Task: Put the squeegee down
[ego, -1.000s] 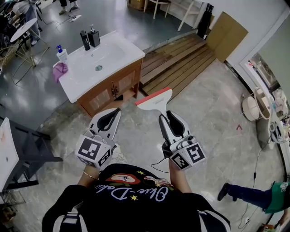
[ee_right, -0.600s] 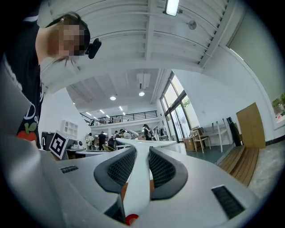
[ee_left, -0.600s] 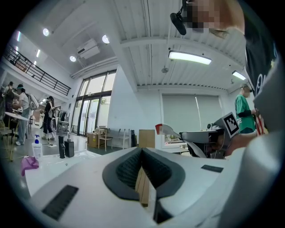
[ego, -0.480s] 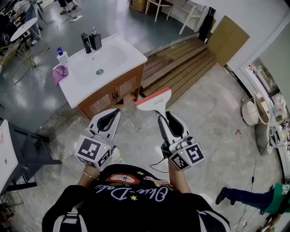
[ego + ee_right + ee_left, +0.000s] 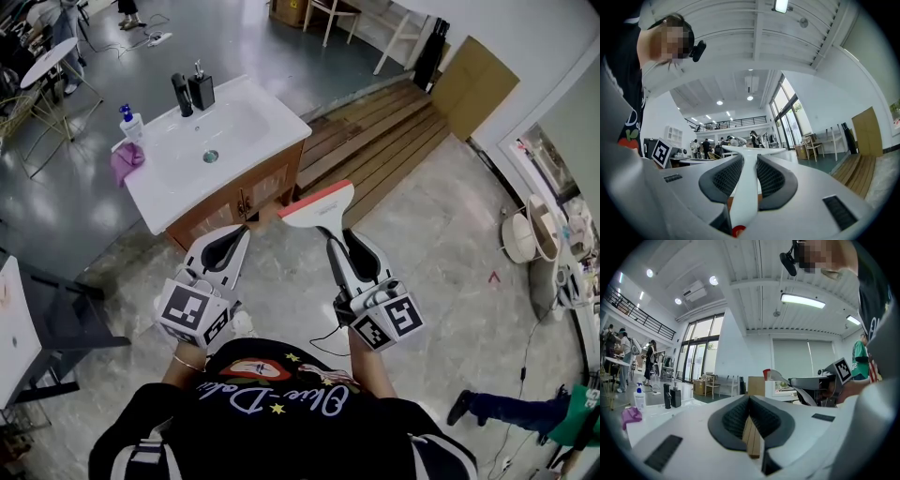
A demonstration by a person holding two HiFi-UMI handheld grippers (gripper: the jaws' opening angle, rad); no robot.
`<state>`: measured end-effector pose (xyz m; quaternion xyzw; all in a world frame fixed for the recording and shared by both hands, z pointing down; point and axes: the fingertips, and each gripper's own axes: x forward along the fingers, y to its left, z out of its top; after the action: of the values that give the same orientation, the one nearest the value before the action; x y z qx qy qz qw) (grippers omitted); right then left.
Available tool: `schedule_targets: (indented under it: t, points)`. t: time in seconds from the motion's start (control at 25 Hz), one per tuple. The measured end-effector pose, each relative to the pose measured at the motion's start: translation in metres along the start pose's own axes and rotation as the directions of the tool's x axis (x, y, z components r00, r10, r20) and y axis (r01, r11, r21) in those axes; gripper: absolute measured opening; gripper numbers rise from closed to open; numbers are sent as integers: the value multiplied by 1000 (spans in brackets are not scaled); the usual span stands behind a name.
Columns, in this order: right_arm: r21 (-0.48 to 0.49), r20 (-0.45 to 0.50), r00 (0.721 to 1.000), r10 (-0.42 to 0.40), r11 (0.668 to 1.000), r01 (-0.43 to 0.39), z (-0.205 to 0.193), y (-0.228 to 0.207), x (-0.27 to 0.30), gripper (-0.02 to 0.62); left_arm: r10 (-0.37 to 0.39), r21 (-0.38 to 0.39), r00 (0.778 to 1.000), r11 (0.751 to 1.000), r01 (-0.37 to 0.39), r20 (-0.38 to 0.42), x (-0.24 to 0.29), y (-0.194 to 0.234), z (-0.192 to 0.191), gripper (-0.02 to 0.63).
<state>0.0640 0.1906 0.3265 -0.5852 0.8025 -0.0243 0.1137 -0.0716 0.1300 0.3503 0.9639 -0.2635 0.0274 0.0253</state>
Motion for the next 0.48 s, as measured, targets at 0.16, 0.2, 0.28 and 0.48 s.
schedule_targets:
  t: [0.16, 0.2, 0.28, 0.48]
  points:
    - [-1, -4, 1000, -2, 1000, 2, -2, 2, 13, 118, -8, -4, 1000, 1000, 8, -5, 3, 12, 0, -6]
    - [-1, -5, 1000, -5, 1000, 5, -2, 2, 15, 118, -11, -6, 1000, 1000, 11, -5, 3, 15, -1, -6]
    - [-1, -7, 1000, -11, 1000, 11, -4, 2, 21, 118, -16, -8, 1000, 1000, 16, -6, 5, 21, -3, -6]
    - [-2, -12, 1000, -24, 1000, 24, -7, 5, 34, 118, -29, -13, 1000, 999, 29, -12, 7, 36, -4, -6]
